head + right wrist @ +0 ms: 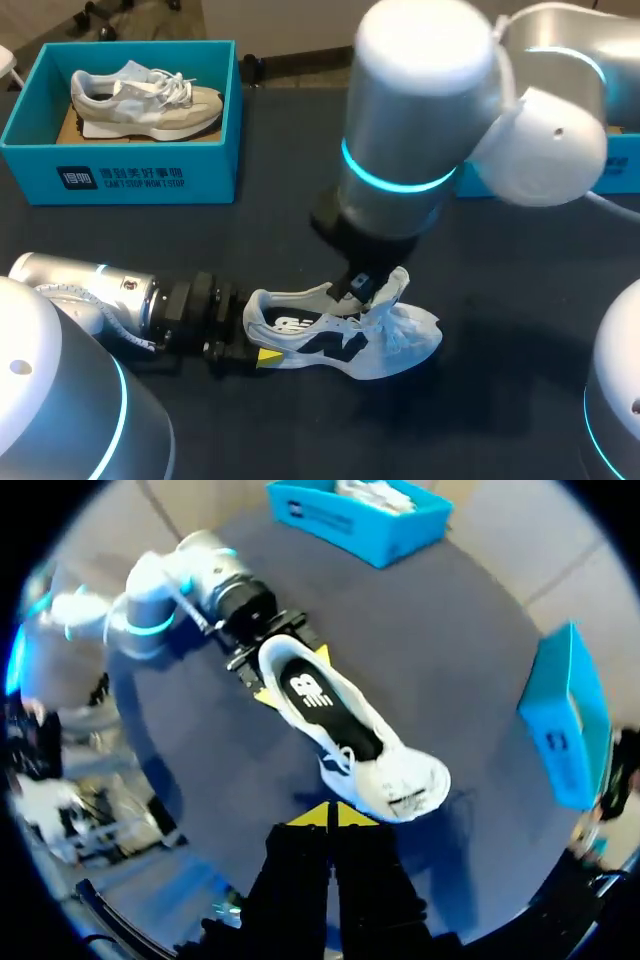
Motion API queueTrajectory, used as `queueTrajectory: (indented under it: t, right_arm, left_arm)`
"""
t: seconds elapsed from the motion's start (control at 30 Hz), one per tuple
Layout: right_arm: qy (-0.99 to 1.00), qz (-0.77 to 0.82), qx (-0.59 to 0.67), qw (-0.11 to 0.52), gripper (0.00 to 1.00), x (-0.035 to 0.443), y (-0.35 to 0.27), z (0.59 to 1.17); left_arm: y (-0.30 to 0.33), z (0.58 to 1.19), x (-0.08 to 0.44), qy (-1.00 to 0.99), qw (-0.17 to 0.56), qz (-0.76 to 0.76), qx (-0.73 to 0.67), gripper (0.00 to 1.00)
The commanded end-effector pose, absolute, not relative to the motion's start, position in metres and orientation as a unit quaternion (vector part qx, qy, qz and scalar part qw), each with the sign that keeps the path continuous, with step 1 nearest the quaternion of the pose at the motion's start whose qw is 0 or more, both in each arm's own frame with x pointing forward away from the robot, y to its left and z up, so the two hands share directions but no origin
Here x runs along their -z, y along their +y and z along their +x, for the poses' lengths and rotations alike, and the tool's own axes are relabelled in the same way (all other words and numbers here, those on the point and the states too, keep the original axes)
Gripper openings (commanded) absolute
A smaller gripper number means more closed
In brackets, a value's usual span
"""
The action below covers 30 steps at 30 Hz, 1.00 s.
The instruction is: Take the shoe out of the shoebox, open the shoe tongue, remove and reinsert the insole, then place the shoe into the shoebox
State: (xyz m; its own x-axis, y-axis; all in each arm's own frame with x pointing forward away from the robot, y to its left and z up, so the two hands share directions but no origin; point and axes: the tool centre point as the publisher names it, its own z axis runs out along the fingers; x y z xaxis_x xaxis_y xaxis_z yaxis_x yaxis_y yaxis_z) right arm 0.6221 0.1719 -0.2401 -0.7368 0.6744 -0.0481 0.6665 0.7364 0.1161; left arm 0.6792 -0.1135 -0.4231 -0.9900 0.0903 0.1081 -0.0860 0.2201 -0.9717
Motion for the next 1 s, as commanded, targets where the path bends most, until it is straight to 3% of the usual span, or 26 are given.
queueTrajectory:
  t: [0.03, 0.3, 0.43, 0.7, 1.0]
  right_arm:
    - [0.945, 0.314, -0.047, 0.076, 0.0, 0.241, 0.175, 0.619]
    - [0.951, 0.295, -0.046, 0.081, 0.0, 0.243, 0.18, 0.619]
    - [0.965, 0.216, -0.053, 0.137, 0.0, 0.248, 0.202, 0.616]
    - [0.983, 0.125, -0.054, 0.126, 0.0, 0.277, 0.228, 0.623]
    - [0.983, 0.125, -0.054, 0.126, 0.0, 0.277, 0.228, 0.623]
  left_arm:
    - [-0.114, 0.679, 0.424, -0.778, 0.069, 0.0, -0.625, 0.0]
    - [-0.114, 0.679, 0.424, -0.778, 0.069, 0.0, -0.625, 0.0]
    - [-0.114, 0.679, 0.424, -0.778, 0.069, 0.0, -0.625, 0.0]
    - [-0.114, 0.679, 0.424, -0.778, 0.069, 0.0, -0.625, 0.0]
    - [-0.114, 0.679, 0.424, -0.778, 0.069, 0.0, -0.625, 0.0]
